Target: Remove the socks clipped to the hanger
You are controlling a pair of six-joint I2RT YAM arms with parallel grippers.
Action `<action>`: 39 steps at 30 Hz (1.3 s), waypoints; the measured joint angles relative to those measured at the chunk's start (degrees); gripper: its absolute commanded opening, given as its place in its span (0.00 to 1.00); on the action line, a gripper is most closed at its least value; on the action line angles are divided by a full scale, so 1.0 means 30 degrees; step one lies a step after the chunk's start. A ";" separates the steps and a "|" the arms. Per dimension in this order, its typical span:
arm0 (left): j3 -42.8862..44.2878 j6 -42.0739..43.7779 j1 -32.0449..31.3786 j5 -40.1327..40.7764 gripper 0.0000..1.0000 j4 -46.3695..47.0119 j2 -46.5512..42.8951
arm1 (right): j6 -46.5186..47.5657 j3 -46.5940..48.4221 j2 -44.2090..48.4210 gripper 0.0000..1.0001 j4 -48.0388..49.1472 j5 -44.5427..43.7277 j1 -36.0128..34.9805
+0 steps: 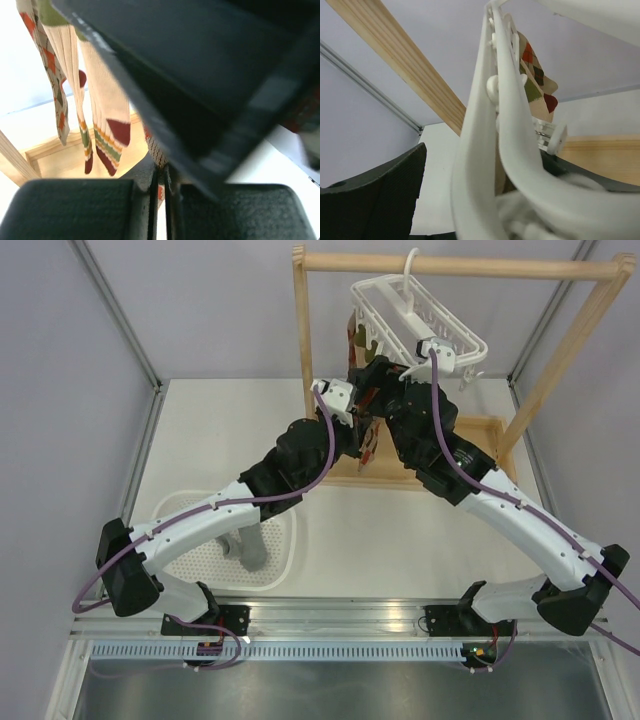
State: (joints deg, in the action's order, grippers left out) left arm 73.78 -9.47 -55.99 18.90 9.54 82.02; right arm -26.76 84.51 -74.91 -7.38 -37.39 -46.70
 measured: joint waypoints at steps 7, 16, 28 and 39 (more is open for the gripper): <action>-0.0044 -0.0015 0.0000 -0.0197 0.02 0.0007 -0.0029 | 0.0007 0.0044 -0.0408 0.87 0.0000 -0.0226 0.0641; -0.0051 -0.0058 0.0000 -0.0510 0.02 0.0007 -0.0036 | 0.0335 0.1967 -0.1392 0.87 0.0036 -0.1144 0.1282; -0.0350 -0.0313 0.0000 -0.0831 0.02 0.0029 -0.0117 | 0.0517 0.2616 -0.2688 0.69 0.0168 -0.1741 0.1479; -0.0393 -0.0386 0.0000 -0.0838 0.02 0.0306 -0.0401 | 0.0510 0.2645 -0.2761 0.10 0.0517 -0.1807 0.1472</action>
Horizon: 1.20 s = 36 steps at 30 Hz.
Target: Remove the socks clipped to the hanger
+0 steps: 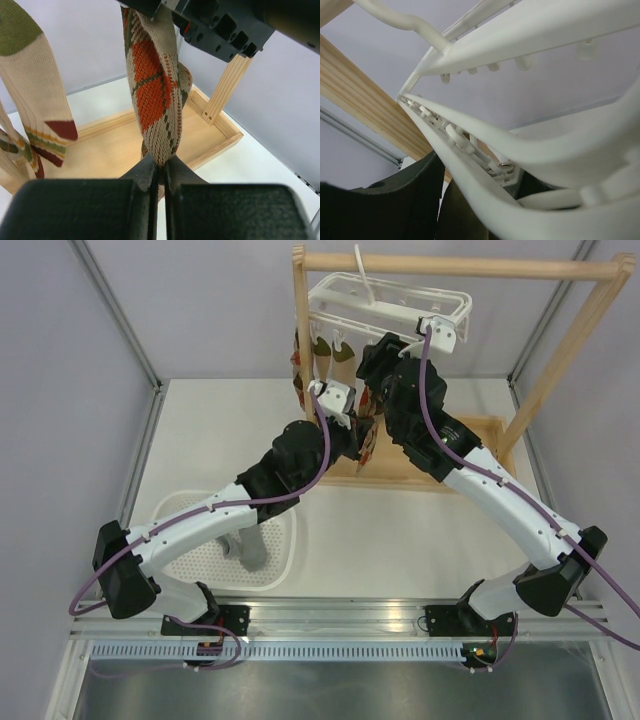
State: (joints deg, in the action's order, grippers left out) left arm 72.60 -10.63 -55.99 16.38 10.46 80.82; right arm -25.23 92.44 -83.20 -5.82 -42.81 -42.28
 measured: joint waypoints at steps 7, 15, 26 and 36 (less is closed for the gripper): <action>-0.0306 -0.0007 0.0000 0.0000 0.02 0.0124 0.0007 | 0.0044 -0.0211 0.0146 0.01 0.0605 0.0007 0.0000; -0.1355 -0.0153 0.0007 0.0036 0.02 0.0357 0.0022 | 0.0233 -0.0670 0.0452 0.01 0.1137 0.0095 -0.0044; -0.2149 -0.0663 0.0015 0.0015 0.02 0.1013 0.0022 | 0.0306 -0.1042 0.0466 0.01 0.1814 0.0080 -0.0044; -0.3308 -0.0998 -0.0007 -0.0153 0.02 0.0401 0.0087 | 0.0364 -0.1741 0.0568 0.01 0.2011 -0.0299 0.0095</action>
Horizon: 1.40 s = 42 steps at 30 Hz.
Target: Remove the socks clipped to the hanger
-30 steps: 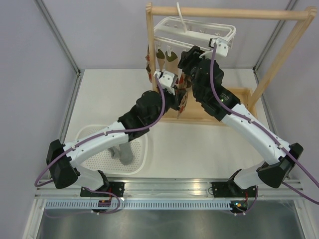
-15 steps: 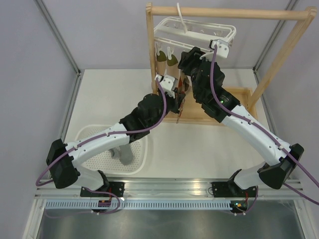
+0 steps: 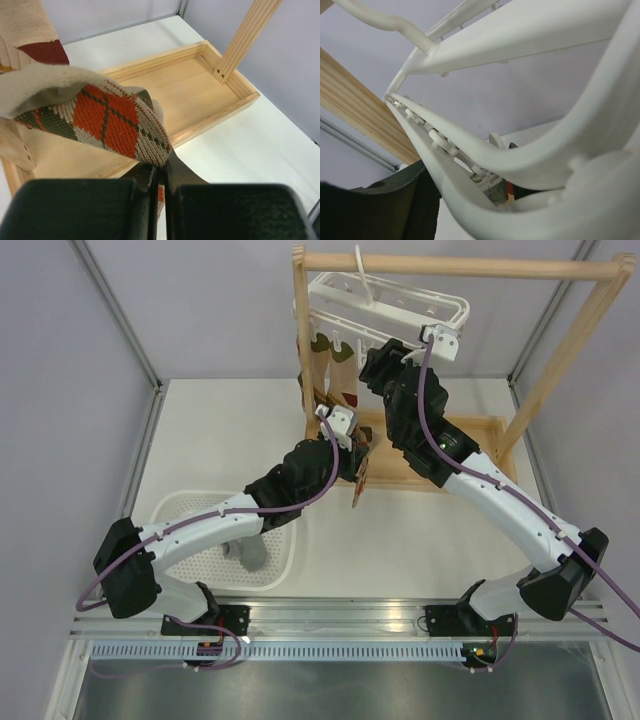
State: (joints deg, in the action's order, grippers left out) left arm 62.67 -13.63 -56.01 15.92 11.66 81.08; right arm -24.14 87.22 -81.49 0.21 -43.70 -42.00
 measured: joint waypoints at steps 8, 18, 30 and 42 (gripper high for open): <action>0.0000 0.0007 0.0000 0.0029 0.02 -0.0007 -0.0189 | -0.0015 -0.0845 0.0408 0.71 0.0095 0.0109 0.0000; -0.1341 -0.0379 0.0707 0.0036 0.02 -0.0044 -0.2805 | 0.0058 -0.3104 0.2433 0.80 0.0095 0.1588 0.0000; -0.6717 -0.2127 0.2448 0.1348 0.02 -0.2404 -1.0856 | 0.0262 -0.8349 0.5931 0.80 0.0233 0.2637 0.0007; -0.8488 -0.5282 0.2594 0.5399 0.02 -0.9056 -1.8309 | -0.2062 -1.4447 0.6353 0.80 0.1209 0.3526 0.1122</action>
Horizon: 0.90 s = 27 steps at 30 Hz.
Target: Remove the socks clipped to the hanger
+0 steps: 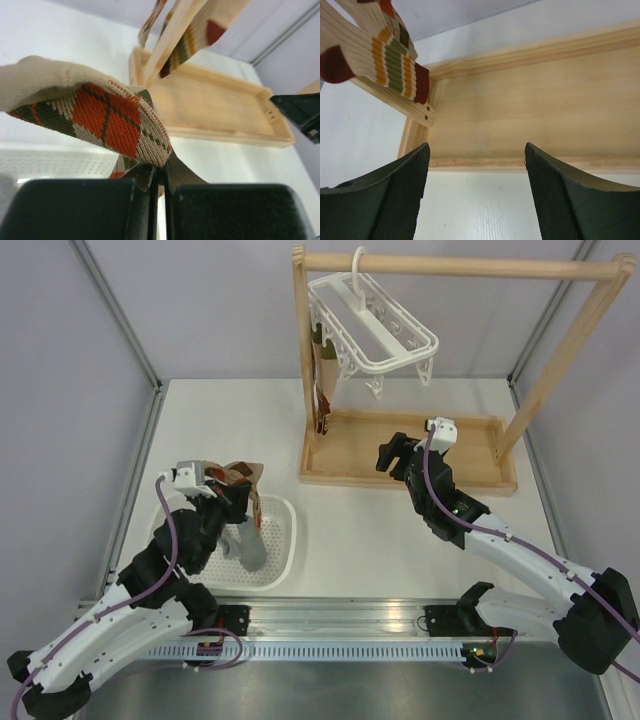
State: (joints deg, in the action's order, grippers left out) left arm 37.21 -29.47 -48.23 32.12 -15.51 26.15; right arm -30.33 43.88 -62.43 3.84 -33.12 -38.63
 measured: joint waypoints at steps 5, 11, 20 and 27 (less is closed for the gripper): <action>-0.1552 -0.2244 0.0000 0.0845 0.02 -0.2586 0.0277 | -0.0845 -0.1749 0.0073 0.80 0.0474 0.0495 0.0313; -0.2718 -0.4408 0.0000 0.1435 0.02 -0.4459 0.0364 | -0.1435 -0.3526 0.1239 0.81 0.0925 0.0845 0.0889; -0.2841 -0.5530 0.0000 0.1945 1.00 -0.4969 0.1071 | -0.2025 -0.4787 0.1836 0.81 0.1464 0.1792 0.2062; -0.2841 -0.5741 0.0000 0.2229 1.00 -0.5231 0.1800 | -0.2346 -0.5566 0.1829 0.81 0.1880 0.2324 0.2178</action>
State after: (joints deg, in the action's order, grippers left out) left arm 28.69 -46.70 -48.23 38.81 -31.20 31.55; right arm -37.36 27.18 -56.95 9.47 -26.15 -32.10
